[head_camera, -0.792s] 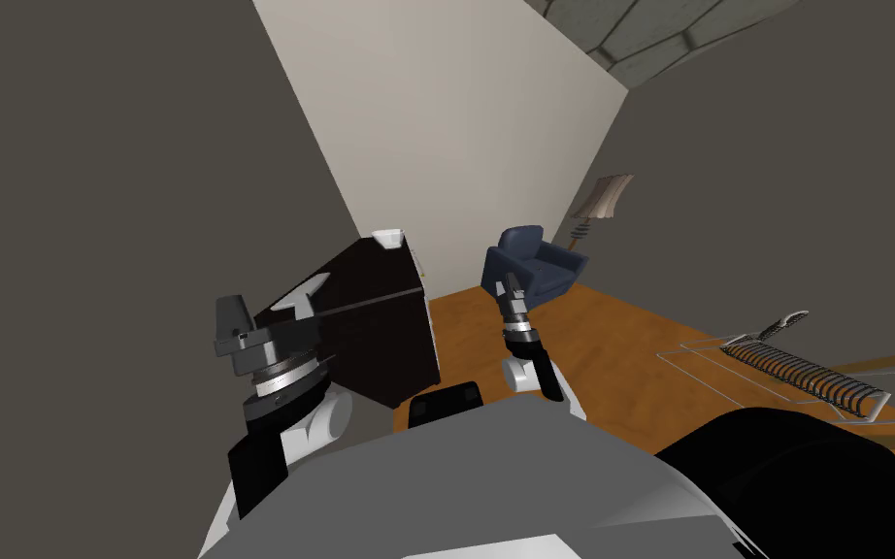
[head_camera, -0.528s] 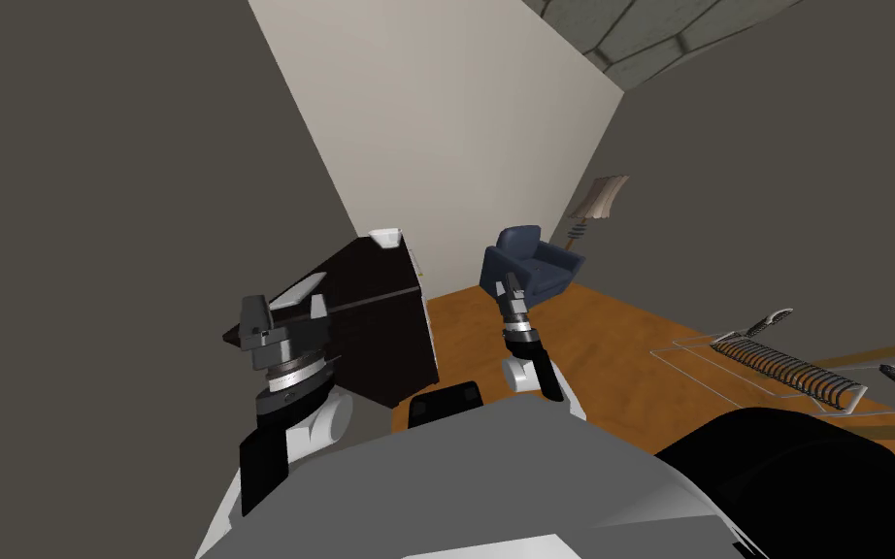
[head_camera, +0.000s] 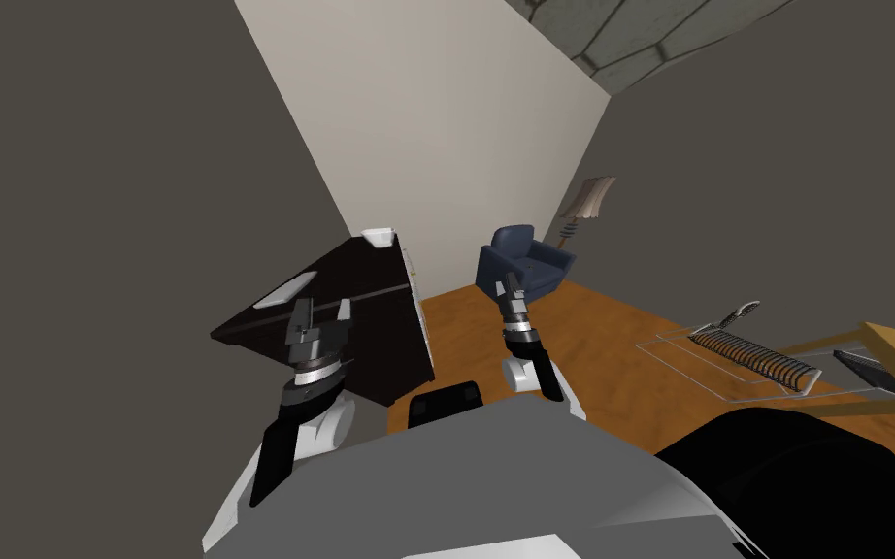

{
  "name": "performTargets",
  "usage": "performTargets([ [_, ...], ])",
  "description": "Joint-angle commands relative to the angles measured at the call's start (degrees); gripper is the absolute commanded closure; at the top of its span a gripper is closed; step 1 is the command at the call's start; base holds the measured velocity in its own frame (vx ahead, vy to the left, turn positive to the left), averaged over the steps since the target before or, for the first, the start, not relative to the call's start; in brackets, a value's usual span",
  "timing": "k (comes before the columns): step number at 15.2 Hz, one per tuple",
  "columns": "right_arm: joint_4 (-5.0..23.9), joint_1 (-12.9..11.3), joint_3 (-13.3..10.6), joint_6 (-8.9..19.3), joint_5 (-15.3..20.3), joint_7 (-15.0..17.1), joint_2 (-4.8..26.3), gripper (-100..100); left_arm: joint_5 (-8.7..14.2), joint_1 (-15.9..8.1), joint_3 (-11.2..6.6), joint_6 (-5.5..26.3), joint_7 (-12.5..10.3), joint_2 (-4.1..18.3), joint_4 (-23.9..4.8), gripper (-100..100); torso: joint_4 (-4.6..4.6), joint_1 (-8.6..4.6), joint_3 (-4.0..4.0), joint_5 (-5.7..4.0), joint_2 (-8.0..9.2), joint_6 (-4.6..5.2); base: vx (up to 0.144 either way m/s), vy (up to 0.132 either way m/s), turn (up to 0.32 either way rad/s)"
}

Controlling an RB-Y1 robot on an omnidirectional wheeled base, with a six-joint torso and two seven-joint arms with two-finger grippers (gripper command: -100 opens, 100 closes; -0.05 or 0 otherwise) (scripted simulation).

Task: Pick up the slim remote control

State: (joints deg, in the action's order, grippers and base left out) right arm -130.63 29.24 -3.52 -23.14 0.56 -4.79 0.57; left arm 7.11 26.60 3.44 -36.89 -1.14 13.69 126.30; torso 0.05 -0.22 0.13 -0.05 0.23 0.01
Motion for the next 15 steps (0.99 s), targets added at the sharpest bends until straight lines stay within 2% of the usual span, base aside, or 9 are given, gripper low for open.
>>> performTargets([
  [1,0.0,0.0,0.0,0.0,0.0,0.0,0.0,0,0.5,-0.6,2.54,-0.9,-0.8,2.9,-2.8,-100,0.00,0.00,0.00,0.00,0.00,0.00,-0.053,-0.067,-0.081],
  [3,0.0,0.0,0.0,0.0,0.0,0.0,0.0,0,0.5,-0.6,2.54,-0.9,-0.8,4.8,-2.8,-100,0.00,-0.06,0.00,-0.01,0.01,0.00,-0.052,-0.068,-0.046],
  [6,0.0,0.0,0.0,0.0,0.0,0.0,0.0,0,0.9,-0.9,4.69,-1.8,-1.6,8.5,-5.1,-100,0.01,-0.07,0.02,-0.01,0.04,0.00,-0.057,-0.064,-0.047],
  [7,0.0,0.0,0.0,0.0,0.0,0.0,0.0,0,1.4,-1.2,7.03,-2.8,-2.3,10.2,-7.5,-100,0.01,-0.02,0.01,-0.01,0.01,-0.01,-0.047,-0.060,-0.076],
  [9,0.0,0.0,0.0,0.0,0.0,0.0,0.0,0,1.4,-1.2,7.03,-2.8,-2.3,12.3,-7.6,-100,0.00,-0.04,0.00,-0.01,-0.01,0.00,-0.043,-0.064,-0.057],
  [10,0.0,0.0,0.0,0.0,0.0,0.0,0.0,0,1.9,-1.5,9.50,-3.8,-3.2,13.9,-10.2,-100,0.00,-0.02,-0.01,-0.01,-0.03,-0.01,-0.057,-0.072,-0.079],
  [12,0.0,0.0,0.0,0.0,0.0,0.0,0.0,0,1.9,-1.5,9.56,-3.8,-3.2,16.4,-10.2,-100,0.01,-0.09,0.03,-0.02,0.05,-0.01,-0.064,-0.078,-0.048],
  [13,0.0,0.0,0.0,0.0,0.0,0.0,0.0,0,2.5,-1.8,12.00,-5.0,-4.1,17.8,-12.4,-100,0.01,-0.08,0.03,-0.02,0.05,-0.02,-0.053,-0.086,-0.071],
  [15,0.0,0.0,0.0,0.0,0.0,0.0,0.0,0,2.5,-1.8,12.25,-5.0,-4.1,20.3,-13.0,-100,0.01,-0.16,0.02,-0.03,0.04,0.00,-0.051,-0.092,-0.062],
])
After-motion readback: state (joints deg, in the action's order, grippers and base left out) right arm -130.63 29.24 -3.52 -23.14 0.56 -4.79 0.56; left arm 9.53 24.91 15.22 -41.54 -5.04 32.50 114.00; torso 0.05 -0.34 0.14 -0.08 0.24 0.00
